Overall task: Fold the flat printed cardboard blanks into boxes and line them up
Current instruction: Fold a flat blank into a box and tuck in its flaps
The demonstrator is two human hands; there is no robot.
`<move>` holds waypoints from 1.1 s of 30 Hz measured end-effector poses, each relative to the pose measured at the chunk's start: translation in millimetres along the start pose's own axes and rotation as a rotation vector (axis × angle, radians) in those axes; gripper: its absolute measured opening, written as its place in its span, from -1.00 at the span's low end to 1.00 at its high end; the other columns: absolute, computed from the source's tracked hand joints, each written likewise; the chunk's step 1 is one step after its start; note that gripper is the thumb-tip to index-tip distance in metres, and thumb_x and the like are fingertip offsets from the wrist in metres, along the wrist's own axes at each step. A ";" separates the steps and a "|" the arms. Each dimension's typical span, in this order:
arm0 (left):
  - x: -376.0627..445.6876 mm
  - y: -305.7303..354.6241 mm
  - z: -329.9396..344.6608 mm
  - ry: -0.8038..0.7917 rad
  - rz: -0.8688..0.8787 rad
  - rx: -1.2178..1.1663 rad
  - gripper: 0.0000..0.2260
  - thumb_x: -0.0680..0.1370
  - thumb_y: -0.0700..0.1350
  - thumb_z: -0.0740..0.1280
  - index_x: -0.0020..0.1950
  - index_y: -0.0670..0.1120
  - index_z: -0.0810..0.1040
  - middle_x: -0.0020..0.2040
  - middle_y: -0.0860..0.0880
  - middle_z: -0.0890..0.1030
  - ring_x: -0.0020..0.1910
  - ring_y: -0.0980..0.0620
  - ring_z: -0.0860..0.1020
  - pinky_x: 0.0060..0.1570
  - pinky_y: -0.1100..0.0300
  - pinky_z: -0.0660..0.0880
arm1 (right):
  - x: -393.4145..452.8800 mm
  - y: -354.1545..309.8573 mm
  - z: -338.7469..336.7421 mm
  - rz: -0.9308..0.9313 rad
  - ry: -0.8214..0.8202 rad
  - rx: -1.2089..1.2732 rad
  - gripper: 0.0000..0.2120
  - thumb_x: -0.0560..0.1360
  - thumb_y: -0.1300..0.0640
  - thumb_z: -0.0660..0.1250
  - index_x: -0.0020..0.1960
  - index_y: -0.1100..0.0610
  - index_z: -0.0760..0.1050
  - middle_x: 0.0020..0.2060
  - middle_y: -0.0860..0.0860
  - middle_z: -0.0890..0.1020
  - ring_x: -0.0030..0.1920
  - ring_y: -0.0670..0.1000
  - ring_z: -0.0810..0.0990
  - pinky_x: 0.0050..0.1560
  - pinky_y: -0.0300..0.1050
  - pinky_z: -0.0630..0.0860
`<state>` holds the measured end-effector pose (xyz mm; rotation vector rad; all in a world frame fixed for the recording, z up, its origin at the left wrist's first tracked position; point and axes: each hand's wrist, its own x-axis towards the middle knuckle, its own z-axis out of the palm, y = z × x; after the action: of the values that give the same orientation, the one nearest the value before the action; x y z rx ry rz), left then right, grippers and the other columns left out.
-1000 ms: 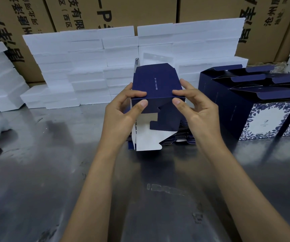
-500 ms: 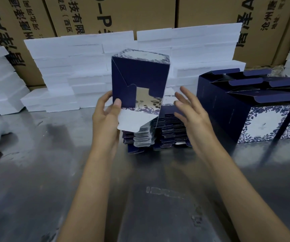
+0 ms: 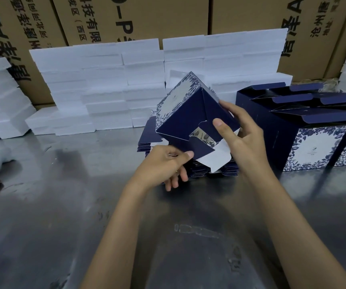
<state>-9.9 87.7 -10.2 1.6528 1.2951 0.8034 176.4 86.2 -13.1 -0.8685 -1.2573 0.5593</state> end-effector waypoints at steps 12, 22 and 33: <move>-29.0 30.7 -20.3 0.721 0.601 -0.026 -0.83 0.57 0.01 0.42 0.14 0.06 0.55 0.15 0.18 0.59 0.17 0.27 0.53 0.15 0.15 0.54 | -1.4 -9.8 3.4 -0.079 -0.062 -0.163 -0.61 0.55 0.19 0.46 0.31 -0.14 0.57 0.41 -0.10 0.51 0.42 -0.25 0.41 0.41 -0.31 0.34; -9.4 14.0 2.4 0.551 0.620 0.054 -0.83 0.53 -0.17 0.47 0.10 0.01 0.67 0.32 0.04 0.50 0.40 0.04 0.41 0.37 0.00 0.40 | -14.3 -15.3 21.4 -0.075 -0.146 -0.128 -0.70 0.52 0.21 0.48 0.11 -0.17 0.63 0.42 -0.15 0.48 0.48 -0.10 0.37 0.44 0.01 0.41; -5.8 12.1 0.9 0.560 0.587 -0.048 -0.80 0.47 -0.13 0.52 -0.04 0.17 0.67 0.21 0.13 0.58 0.34 0.13 0.41 0.29 0.17 0.43 | -15.9 -13.0 22.9 -0.079 -0.088 -0.136 -0.78 0.50 0.18 0.51 -0.01 -0.16 0.66 0.26 -0.21 0.60 0.39 -0.16 0.42 0.38 -0.14 0.40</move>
<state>-5.6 80.8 0.5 1.8647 1.1259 1.7311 149.2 72.2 -10.1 -0.9104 -1.4169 0.4570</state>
